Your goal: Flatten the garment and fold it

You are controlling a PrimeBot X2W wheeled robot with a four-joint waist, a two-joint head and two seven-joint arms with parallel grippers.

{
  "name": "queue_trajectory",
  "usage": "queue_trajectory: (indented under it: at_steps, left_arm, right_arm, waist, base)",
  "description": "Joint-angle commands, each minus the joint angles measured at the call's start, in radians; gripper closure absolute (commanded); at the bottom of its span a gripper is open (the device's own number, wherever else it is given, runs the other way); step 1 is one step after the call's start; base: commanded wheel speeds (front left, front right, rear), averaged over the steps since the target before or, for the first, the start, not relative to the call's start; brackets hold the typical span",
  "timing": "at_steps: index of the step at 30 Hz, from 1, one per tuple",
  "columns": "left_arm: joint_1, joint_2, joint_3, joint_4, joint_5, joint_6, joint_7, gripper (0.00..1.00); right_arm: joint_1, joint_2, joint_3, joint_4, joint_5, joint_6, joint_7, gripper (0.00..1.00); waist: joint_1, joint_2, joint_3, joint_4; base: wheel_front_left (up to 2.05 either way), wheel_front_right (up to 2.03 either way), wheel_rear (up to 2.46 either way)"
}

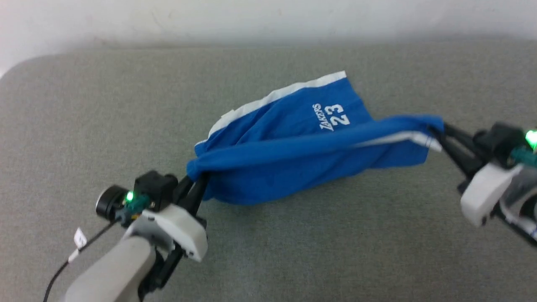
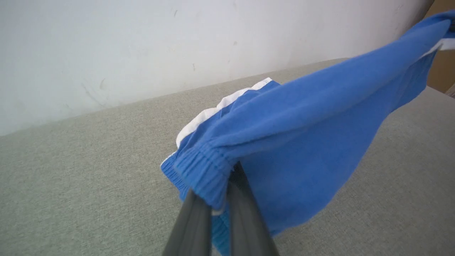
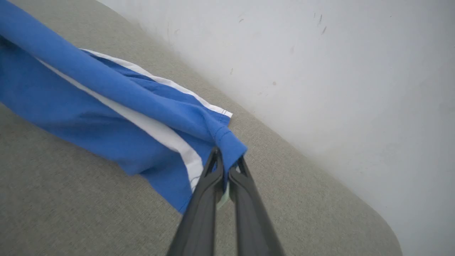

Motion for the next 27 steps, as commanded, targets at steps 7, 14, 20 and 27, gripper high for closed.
queue_trajectory:
  at_steps: [7, 14, 20, 27]
  left_arm:
    - [-0.175, -0.058, 0.030, 0.104, 0.025, -0.011, -0.002, 1.00]
    - [-0.273, -0.110, 0.035, 0.193, 0.030, -0.020, -0.005, 1.00]
    - [-0.312, -0.152, 0.015, 0.256, 0.038, -0.035, -0.011, 1.00]
    - [-0.285, -0.162, 0.018, 0.246, 0.062, -0.014, -0.066, 0.00]
  right_arm:
    - [-0.364, 0.022, 0.130, 0.186, 0.092, -0.002, 0.082, 1.00]
    - [-0.630, 0.102, 0.279, 0.436, 0.117, -0.002, 0.121, 1.00]
    - [-0.733, 0.150, 0.408, 0.614, 0.140, -0.002, 0.099, 1.00]
    - [-0.778, 0.123, 0.495, 0.645, 0.208, -0.002, 0.013, 0.00]
  waist:
    - [-0.0002, -0.0001, 0.235, 0.093]
    - [-0.0002, -0.0001, 0.343, 0.115]
    - [-0.0002, -0.0001, 0.359, 0.129]
    - [-0.0002, -0.0001, 0.282, 0.121]
  base:
    - [0.00, 0.00, 0.00]
    - [0.00, 0.00, 0.00]
    - [0.00, 0.00, 0.00]
    - [0.00, 0.00, 0.00]
